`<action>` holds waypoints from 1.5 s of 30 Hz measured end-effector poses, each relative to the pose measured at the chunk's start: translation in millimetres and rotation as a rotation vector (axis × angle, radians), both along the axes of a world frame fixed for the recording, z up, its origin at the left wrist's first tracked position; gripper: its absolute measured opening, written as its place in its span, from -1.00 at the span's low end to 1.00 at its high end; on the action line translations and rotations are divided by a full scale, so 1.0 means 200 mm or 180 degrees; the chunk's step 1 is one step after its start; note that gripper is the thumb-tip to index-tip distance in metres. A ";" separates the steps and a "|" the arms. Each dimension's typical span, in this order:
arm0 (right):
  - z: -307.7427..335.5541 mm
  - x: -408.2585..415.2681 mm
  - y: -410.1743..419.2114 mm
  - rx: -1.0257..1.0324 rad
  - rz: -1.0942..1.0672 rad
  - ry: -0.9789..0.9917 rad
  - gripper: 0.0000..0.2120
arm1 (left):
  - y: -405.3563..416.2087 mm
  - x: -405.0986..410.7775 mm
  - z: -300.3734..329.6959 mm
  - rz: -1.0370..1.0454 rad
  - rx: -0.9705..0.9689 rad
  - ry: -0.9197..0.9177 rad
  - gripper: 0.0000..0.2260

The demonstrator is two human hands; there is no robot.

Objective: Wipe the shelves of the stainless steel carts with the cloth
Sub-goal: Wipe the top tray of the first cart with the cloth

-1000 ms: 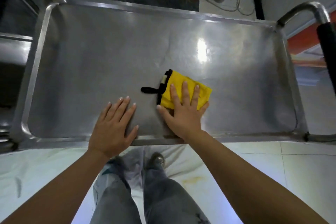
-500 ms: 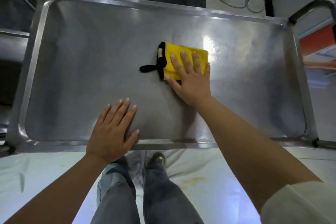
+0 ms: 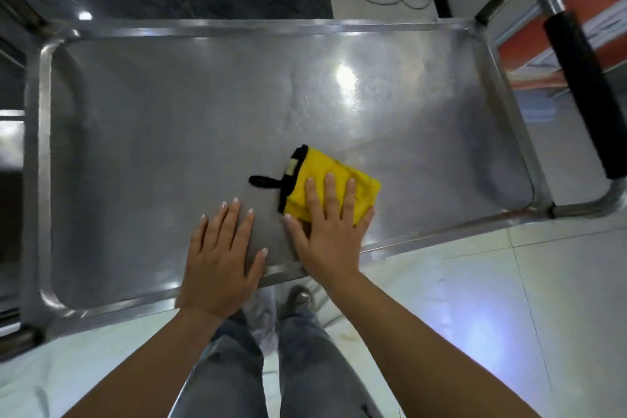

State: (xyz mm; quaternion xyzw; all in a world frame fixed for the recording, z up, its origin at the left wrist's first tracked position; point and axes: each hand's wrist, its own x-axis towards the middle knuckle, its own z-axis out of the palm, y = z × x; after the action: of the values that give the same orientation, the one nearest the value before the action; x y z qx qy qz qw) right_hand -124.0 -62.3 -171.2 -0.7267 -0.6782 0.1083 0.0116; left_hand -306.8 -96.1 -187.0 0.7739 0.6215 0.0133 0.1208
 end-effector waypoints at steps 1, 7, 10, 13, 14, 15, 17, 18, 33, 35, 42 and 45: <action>0.00 -0.01 -0.06 0.0063 0.0307 -0.0037 -0.35 | 0.00 0.00 0.00 -0.0009 0.0018 -0.0005 -0.42; 0.06 0.48 -0.17 0.0145 0.1532 -0.0389 -0.41 | 0.01 0.00 -0.01 -0.0008 -0.0002 -0.0035 -0.44; 0.10 0.69 -0.17 -0.0005 0.0667 -0.0450 -0.35 | 0.01 0.00 -0.01 -0.0022 -0.0031 -0.0064 -0.43; 0.14 0.79 -0.16 -0.0208 -0.0069 -0.0531 -0.28 | 0.01 0.00 -0.01 -0.0009 -0.0017 -0.0056 -0.43; 0.14 0.80 -0.15 -0.0258 -0.0202 -0.0563 -0.25 | 0.01 0.00 -0.01 -0.0005 -0.0033 -0.0015 -0.42; 0.13 0.78 -0.14 -0.0304 -0.0328 -0.0581 -0.22 | 0.01 0.01 -0.01 -0.0014 -0.0050 0.0056 -0.40; 0.12 0.71 -0.13 -0.0423 -0.0569 -0.0527 -0.16 | 0.01 0.01 0.00 -0.0058 -0.0078 0.0197 -0.37; 0.12 0.68 -0.13 -0.0508 -0.0579 -0.0481 -0.13 | 0.01 0.01 0.00 -0.0068 -0.0086 0.0235 -0.36; 0.15 0.70 -0.16 -0.0751 0.1408 -0.0573 -0.15 | -0.14 0.09 0.15 0.0305 -0.0934 0.0766 -0.08; 0.13 0.70 -0.16 -0.0754 0.1473 -0.0581 -0.15 | -0.25 0.10 0.18 0.0340 -0.0997 0.0719 0.00; 0.17 0.76 -0.20 -0.0721 0.1662 -0.0386 -0.33 | -0.46 0.08 0.20 0.0518 -0.0831 0.0685 -0.13; 0.20 0.79 -0.28 -0.0676 0.1636 -0.0205 -0.37 | -0.45 0.11 0.21 0.0475 -0.0883 0.0811 -0.24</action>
State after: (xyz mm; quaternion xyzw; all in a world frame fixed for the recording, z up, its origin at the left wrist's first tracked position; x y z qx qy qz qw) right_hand 33.6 -119.1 -131.2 -0.5311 -0.8252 0.1551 -0.1141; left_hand -285.7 -186.1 -145.4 0.6971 0.6832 -0.1616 0.1453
